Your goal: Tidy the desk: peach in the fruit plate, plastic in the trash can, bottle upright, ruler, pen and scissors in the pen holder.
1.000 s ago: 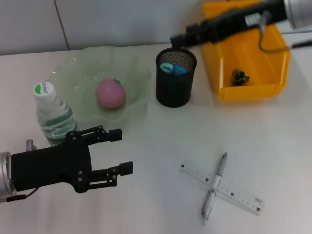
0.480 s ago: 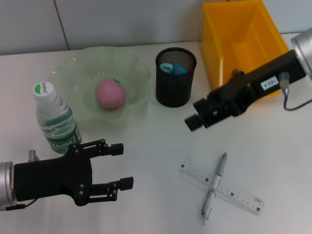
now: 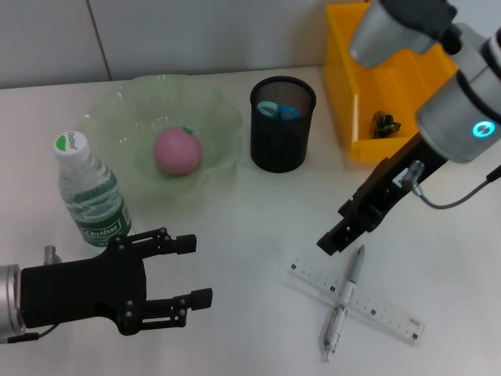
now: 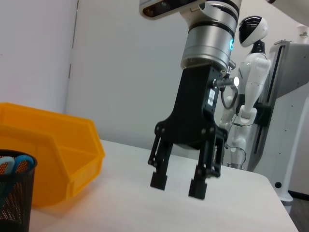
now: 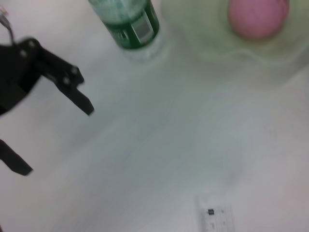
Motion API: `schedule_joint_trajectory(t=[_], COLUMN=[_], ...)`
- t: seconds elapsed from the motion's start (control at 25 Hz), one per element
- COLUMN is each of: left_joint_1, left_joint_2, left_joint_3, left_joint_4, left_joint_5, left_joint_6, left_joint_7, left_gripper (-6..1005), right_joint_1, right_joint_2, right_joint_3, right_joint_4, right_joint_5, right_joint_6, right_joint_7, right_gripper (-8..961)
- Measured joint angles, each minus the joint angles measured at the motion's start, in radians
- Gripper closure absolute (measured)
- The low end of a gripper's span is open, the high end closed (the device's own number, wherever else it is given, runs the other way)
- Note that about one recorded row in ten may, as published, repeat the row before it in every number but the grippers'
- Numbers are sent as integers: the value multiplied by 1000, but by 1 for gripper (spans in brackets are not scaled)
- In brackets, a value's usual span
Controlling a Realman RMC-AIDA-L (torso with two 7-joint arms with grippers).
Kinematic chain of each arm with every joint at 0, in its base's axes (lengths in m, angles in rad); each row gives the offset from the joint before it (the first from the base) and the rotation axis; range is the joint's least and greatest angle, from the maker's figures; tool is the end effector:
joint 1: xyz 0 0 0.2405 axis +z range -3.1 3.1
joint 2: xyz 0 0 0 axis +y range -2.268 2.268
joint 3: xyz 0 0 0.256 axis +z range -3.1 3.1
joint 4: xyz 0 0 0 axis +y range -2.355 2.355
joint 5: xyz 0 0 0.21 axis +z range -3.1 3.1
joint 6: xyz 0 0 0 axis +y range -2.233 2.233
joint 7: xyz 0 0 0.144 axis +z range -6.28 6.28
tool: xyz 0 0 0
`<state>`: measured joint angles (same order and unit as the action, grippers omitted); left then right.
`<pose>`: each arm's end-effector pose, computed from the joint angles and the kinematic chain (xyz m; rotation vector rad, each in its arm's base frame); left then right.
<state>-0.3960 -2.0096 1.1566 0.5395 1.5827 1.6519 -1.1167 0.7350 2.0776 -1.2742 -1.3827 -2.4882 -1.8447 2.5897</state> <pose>-0.2633 0.2723 -0.0233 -2.8942 -0.3645 -0.9142 0.1323 0.3429 0.0154 -2.7877 0.9762 -0.5014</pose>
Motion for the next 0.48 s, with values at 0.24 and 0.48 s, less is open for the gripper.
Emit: schedule_joint_trajectory(t=[0.24,0.48], left_joint_1=[2,2], left_joint_2=[0,0], left_joint_3=[0,1], left_joint_4=[-2,-4], left_joint_5=[0,0], left_joint_6=[0,0], left_joint_7=[1,3], left_gripper=[210,210], right_joint_1=[18,35], right_joint_2=[1,1], right_joint_3=[-94,-150], right_joint_4=[32,96], right_joint_5=[-28,-32], right_joint_6=[43,109], right_joint_7=[46,62], right_gripper=[259,258])
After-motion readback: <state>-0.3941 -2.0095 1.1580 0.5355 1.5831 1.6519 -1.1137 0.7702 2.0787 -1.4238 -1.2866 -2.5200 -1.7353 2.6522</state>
